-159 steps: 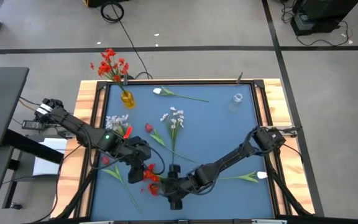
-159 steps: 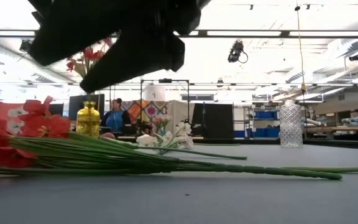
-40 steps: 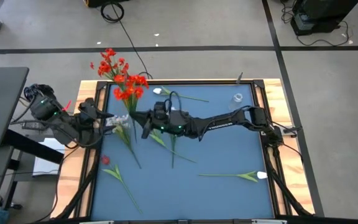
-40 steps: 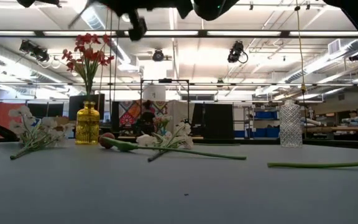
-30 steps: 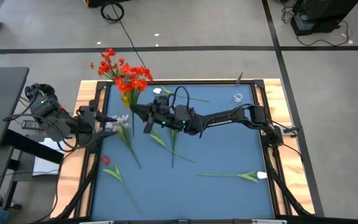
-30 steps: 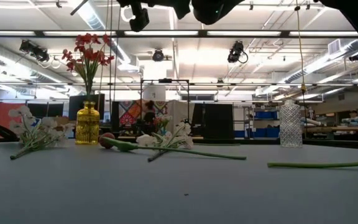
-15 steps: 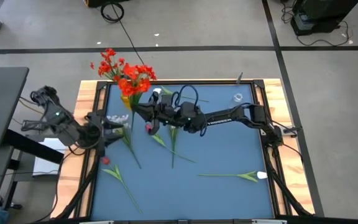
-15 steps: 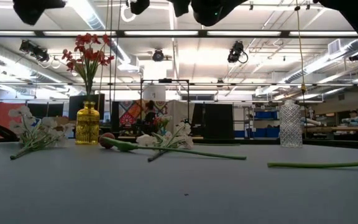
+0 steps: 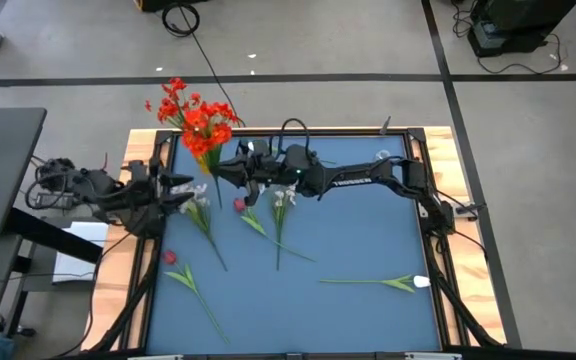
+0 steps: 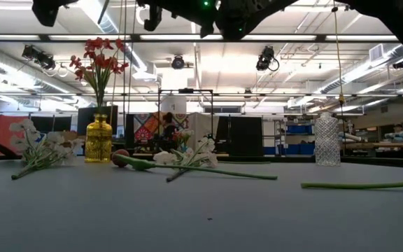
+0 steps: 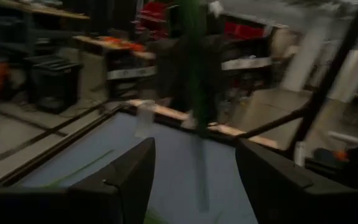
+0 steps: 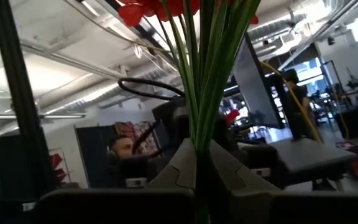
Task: Sort flowers into vase by color
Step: Put the red flowers into the yellow transparent flower vase
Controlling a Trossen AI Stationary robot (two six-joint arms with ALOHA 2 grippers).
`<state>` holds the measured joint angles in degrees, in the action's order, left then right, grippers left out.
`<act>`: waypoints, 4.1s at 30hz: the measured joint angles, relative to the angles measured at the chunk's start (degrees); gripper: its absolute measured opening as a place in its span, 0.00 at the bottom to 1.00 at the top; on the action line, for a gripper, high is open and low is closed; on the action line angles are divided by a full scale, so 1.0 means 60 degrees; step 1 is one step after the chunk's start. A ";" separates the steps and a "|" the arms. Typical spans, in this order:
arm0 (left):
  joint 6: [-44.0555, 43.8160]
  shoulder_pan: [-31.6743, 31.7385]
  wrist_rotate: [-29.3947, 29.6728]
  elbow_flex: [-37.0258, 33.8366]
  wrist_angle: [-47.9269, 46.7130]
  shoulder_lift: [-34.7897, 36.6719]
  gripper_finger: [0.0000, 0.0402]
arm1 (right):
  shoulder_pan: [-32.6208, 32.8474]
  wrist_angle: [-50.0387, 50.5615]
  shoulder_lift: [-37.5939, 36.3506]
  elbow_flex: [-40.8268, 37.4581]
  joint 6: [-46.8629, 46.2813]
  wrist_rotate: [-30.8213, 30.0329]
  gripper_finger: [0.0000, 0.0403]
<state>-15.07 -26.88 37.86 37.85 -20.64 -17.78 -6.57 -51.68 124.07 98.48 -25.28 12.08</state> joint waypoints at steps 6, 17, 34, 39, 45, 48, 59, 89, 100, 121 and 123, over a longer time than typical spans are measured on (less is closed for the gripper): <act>0.0577 0.1432 -0.1763 0.0000 0.0842 -0.0374 0.57 | 0.0038 0.0177 0.0000 0.0000 0.0225 0.0255 0.04; 0.0272 0.2987 -0.3462 0.0000 0.2712 -0.1550 0.57 | 0.0230 0.1310 0.0000 0.0000 0.0490 0.0543 0.04; 0.1124 0.3020 -0.3262 0.0004 0.3093 -0.2036 0.04 | 0.0318 0.2200 0.0000 0.0000 0.0201 0.0681 0.08; 0.1415 0.3021 -0.3259 -0.0004 0.2476 -0.1794 0.03 | 0.0327 0.2876 0.0000 0.0000 -0.0671 -0.0020 0.21; 0.0999 0.3021 -0.2348 -0.0009 0.1060 -0.0892 0.02 | 0.0217 0.3859 -0.0004 0.0018 -0.2757 -0.1282 0.27; 0.0798 0.3013 -0.2246 -0.0004 0.0417 -0.0294 0.02 | 0.0310 0.4012 -0.0032 0.0003 -0.2969 -0.1881 0.27; 0.1103 0.3013 -0.1548 0.0010 -0.0961 0.1182 0.02 | 0.0449 0.6349 -0.0638 -0.0015 -0.2734 -0.2565 0.27; 0.1781 0.3013 0.1017 -0.1253 -0.0504 0.1088 0.02 | 0.0008 0.7747 -0.6043 -0.5404 -0.1983 -0.4592 0.26; 0.3907 0.4690 0.1753 -0.1246 0.1959 0.1081 0.02 | -0.0241 0.7668 -0.6968 -0.6045 -0.1032 -0.4546 0.21; 0.2689 0.8807 -0.1487 -0.1260 0.5163 -0.3540 0.02 | -0.2038 0.7636 -0.7023 -0.6047 0.0764 -0.1452 0.21; 0.2799 0.9301 -0.1949 -0.1260 0.5499 -0.3502 0.02 | -0.2222 0.7648 -0.7023 -0.6047 0.0852 -0.1153 0.21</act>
<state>1.72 28.93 26.16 30.28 12.36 -38.79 -19.91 -5.79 81.93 62.19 -20.17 5.16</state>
